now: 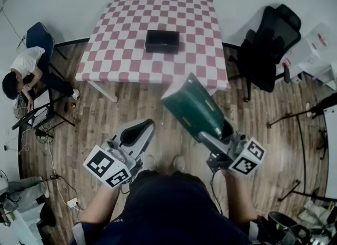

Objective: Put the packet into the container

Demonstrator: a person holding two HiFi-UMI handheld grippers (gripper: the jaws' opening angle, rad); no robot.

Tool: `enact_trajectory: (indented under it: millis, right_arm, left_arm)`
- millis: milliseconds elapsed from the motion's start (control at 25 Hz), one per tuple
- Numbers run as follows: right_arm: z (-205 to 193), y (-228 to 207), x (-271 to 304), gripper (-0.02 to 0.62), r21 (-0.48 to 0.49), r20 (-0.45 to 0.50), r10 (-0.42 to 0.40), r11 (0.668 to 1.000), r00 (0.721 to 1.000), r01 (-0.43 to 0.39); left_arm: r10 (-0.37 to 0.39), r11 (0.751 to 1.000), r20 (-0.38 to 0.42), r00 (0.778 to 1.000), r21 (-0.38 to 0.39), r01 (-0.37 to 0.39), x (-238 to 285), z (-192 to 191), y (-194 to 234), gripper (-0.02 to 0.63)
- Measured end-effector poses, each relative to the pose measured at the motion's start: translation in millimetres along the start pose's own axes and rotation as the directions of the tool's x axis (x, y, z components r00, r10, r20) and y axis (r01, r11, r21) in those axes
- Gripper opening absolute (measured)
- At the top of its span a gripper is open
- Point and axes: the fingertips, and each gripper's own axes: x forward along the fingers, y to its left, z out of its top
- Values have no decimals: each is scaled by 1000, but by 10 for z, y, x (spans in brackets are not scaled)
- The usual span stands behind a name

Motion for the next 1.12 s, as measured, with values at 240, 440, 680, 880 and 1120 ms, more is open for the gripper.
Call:
enact_trajectory:
  millis: [240,440,680,880,1120]
  right_arm:
    - [12,-54,5,413,7,-3,8,1000,1000,-8]
    - [45,-108,-25,413,-5,-11,5,1000,1000,-5]
    - [45,-303,-197,413,5,-41,8,1000,999,-8]
    - [120,-489,-456,413,16,-48,20,1000,999,-19]
    - [185,-631,-709,413,11,-65,39,999,997,-38]
  left_arm:
    - [6,1000,-2,1000,-6,-6,35,-19,20,44]
    - [20,1000,-3,1000,-8,-20,97,-48,-3,44]
    - [58,998,-8,998,-18,-58,211,-158,-100,44]
    - [91,996,1,996,-5,-91,361,-200,-282,44]
    - [134,991,17,991,14,-134,444,-180,-465,43]
